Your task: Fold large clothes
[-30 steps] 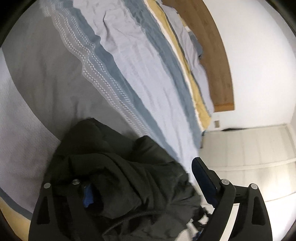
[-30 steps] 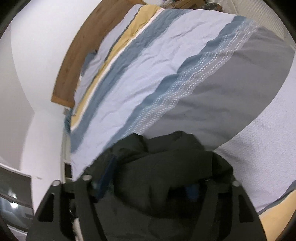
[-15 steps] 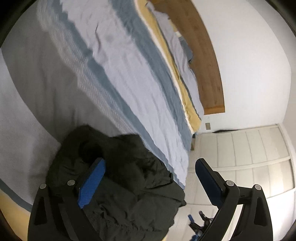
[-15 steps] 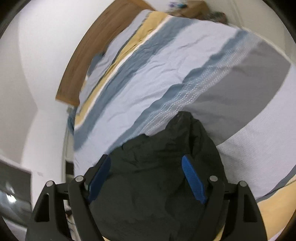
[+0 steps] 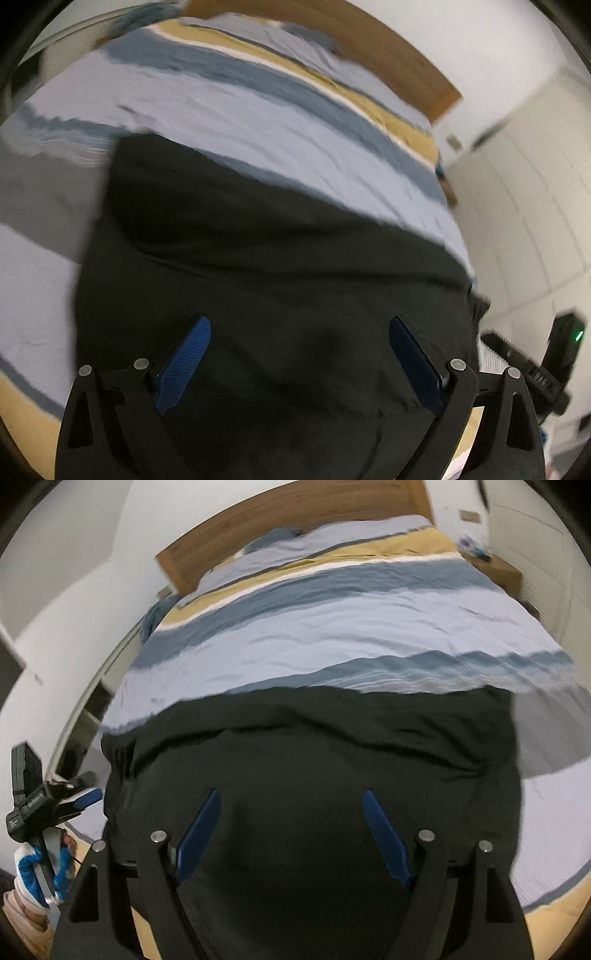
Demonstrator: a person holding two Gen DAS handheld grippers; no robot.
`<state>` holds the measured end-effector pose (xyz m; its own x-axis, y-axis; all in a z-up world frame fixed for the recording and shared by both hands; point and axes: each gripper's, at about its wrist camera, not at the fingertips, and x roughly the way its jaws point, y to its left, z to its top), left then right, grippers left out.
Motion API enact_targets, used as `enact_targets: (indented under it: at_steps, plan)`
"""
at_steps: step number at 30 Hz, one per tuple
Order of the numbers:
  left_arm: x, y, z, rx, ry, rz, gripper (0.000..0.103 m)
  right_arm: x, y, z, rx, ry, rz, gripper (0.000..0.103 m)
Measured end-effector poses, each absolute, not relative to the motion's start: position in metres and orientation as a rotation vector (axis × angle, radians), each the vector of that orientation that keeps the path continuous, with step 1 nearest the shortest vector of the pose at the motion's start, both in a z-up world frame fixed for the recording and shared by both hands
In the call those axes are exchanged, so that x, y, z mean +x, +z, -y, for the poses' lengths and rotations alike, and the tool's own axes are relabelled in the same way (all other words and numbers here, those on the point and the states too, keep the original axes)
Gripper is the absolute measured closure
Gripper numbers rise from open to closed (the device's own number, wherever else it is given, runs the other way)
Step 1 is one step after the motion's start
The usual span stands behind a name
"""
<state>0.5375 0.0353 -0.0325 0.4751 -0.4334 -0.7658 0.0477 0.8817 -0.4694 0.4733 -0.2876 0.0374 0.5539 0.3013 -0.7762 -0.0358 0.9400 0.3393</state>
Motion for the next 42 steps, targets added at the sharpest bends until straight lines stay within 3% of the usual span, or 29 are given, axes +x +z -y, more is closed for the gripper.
enact_targets:
  at_steps: [7,13,23,34,42]
  plan:
    - [0.601,-0.064,0.032,-0.236,-0.311,-1.071,0.007,0.527,-0.011,0.248,0.189,0.207,-1.031,0.024]
    - [0.661,-0.083,0.041,-0.22,-0.28,-1.106,0.002,0.591,-0.035,0.262,0.217,0.184,-1.055,0.024]
    - [0.698,-0.115,0.058,-0.165,-0.235,-1.118,0.001,0.65,-0.085,0.272,0.24,0.142,-1.095,0.02]
    - [0.711,-0.112,-0.02,-0.134,-0.134,-1.217,0.001,0.649,-0.086,0.334,0.231,0.08,-1.13,0.02]
    - [0.666,-0.093,-0.109,-0.117,0.083,-1.232,0.001,0.606,-0.062,0.4,0.172,-0.114,-1.18,0.02]
